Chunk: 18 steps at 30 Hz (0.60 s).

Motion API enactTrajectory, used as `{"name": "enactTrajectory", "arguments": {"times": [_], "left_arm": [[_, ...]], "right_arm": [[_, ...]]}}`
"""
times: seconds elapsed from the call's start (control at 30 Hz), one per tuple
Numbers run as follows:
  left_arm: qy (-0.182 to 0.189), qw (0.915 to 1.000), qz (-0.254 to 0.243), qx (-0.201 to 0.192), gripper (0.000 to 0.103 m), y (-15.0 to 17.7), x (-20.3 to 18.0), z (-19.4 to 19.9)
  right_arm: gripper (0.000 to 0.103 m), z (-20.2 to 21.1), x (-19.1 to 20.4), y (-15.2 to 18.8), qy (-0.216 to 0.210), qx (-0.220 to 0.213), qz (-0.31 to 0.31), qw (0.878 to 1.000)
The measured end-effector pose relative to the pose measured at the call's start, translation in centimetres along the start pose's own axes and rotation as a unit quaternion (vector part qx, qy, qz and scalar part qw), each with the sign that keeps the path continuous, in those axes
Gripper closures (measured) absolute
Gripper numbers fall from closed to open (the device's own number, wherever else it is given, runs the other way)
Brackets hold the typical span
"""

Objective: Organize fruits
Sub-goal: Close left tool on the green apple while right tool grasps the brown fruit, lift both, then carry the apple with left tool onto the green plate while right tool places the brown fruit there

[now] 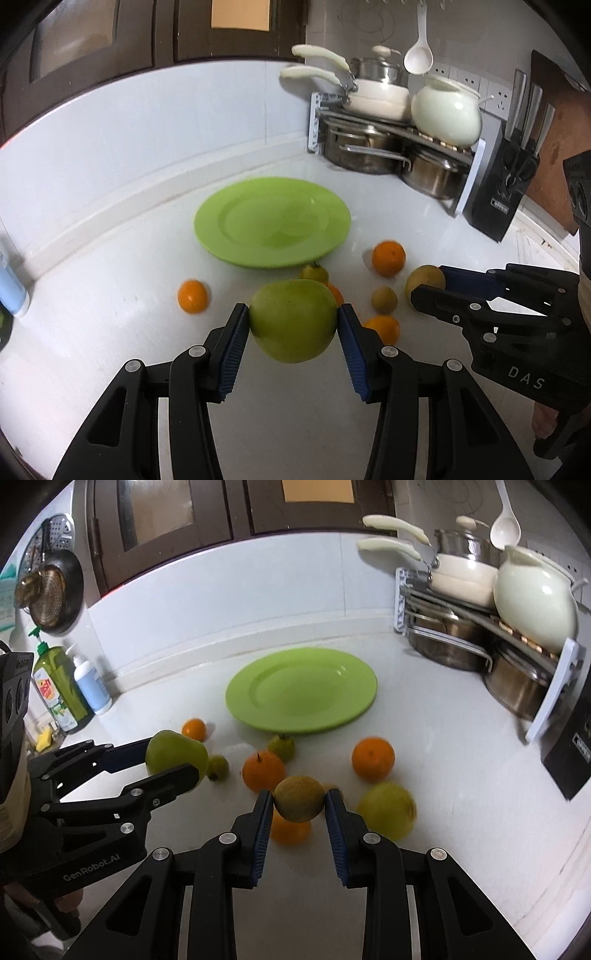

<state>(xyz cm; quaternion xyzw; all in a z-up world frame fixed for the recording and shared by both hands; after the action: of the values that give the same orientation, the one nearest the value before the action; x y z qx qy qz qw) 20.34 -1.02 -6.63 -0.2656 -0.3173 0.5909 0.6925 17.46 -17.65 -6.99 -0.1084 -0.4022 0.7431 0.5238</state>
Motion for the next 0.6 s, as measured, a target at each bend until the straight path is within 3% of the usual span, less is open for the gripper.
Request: {"name": "enactTrajectory", "arguments": {"times": [0.3,0.6], "left_arm": [[-0.005,0.9996,0.003,-0.027,0.055,-2.9,0.2,-0.2],[0.013,0.9999,0.008,-0.008,0.055,-6.1,0.6,-2.7]], "right_arm": [[0.073,-0.7,-0.4,-4.1,0.003,-0.022,0.018,1.000],[0.073,-2.8,-1.3,-8.3,0.010,-0.013,0.047,0.999]]}}
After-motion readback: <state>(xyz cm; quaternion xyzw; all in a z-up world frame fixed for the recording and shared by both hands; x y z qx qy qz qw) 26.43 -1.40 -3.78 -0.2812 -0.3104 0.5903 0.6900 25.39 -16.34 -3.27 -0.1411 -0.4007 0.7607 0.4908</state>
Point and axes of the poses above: each gripper's, at about its wrist camera, not at the fingertips, and z roughly against the way its jaws point, x to its left, y to its underside, the point moved 1 cm from there along -z, roughly the way its jaws point, and after that the axes turned 14 degrees about -y, right-handed, at the moved point
